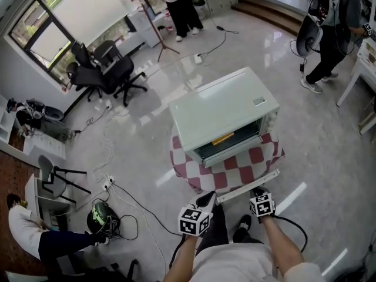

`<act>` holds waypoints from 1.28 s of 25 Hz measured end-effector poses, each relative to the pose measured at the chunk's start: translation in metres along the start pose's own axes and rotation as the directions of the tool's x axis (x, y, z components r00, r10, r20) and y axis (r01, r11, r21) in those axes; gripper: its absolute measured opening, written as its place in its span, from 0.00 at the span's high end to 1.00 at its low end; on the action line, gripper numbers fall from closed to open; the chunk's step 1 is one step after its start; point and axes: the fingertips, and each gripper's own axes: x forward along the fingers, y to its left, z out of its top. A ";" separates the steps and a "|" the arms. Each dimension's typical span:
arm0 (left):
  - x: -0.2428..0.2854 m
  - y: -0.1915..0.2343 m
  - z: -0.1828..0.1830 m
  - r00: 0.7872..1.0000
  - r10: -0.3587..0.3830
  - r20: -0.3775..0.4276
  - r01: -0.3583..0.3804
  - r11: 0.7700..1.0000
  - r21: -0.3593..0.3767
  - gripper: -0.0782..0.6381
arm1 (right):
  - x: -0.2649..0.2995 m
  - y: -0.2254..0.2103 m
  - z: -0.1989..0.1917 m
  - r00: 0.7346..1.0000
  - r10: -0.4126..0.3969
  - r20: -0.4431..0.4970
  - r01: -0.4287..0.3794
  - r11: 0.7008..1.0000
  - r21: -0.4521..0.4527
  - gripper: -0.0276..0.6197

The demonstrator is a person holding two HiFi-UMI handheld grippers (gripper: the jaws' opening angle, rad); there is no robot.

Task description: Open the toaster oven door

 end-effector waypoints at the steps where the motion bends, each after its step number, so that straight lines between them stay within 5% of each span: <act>1: 0.001 0.000 0.001 1.000 0.000 0.002 0.000 1.000 0.000 0.89 | -0.001 0.001 -0.002 1.000 0.002 -0.005 -0.002 1.000 0.001 0.95; 12: 0.010 -0.002 -0.003 1.000 0.009 0.018 -0.009 1.000 -0.023 0.89 | -0.025 0.002 -0.006 0.999 0.012 0.043 -0.013 1.000 0.019 0.95; 19: 0.013 -0.015 -0.007 1.000 -0.002 0.020 0.002 1.000 -0.027 0.89 | -0.043 -0.001 0.025 0.990 0.020 0.138 -0.021 1.000 0.006 0.95; 32: 0.012 -0.025 0.005 0.998 -0.004 0.067 0.006 1.000 -0.029 0.89 | -0.067 0.023 0.070 0.980 0.101 0.170 -0.097 0.995 -0.029 0.95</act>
